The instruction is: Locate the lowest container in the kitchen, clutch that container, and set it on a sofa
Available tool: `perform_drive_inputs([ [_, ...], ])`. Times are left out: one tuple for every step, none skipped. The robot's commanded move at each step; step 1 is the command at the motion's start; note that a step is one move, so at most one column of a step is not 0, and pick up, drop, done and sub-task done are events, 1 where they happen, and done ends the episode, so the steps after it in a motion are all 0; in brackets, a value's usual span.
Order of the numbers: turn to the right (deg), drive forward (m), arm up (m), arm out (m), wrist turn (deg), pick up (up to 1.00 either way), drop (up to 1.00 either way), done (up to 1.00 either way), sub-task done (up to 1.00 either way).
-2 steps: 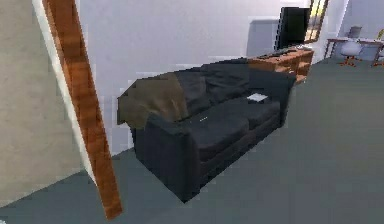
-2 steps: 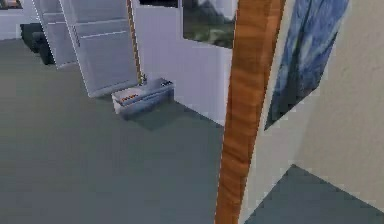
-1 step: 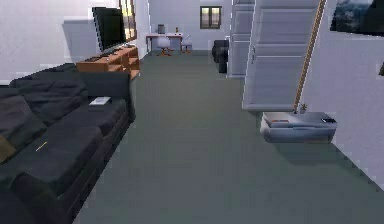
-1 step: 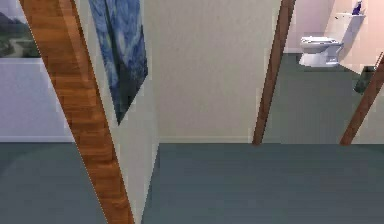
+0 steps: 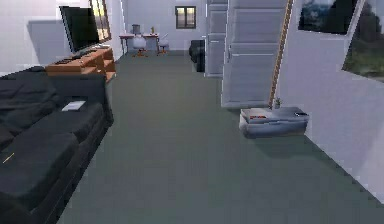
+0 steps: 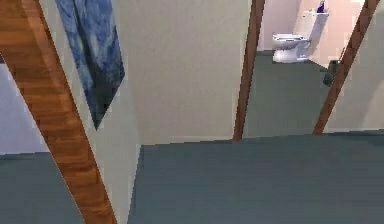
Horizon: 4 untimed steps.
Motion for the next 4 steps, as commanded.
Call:
perform_drive_inputs([
  [0.0,1.00,0.00,0.00,0.0,0.00,0.00,0.00,0.00],
  [0.0,1.00,0.00,0.00,0.0,0.00,0.00,0.00,0.00],
  [3.0,0.00,0.00,0.00,0.0,0.00,0.00,0.00,0.00],
  [0.0,1.00,0.00,0.00,0.0,0.00,0.00,0.00,0.00],
])
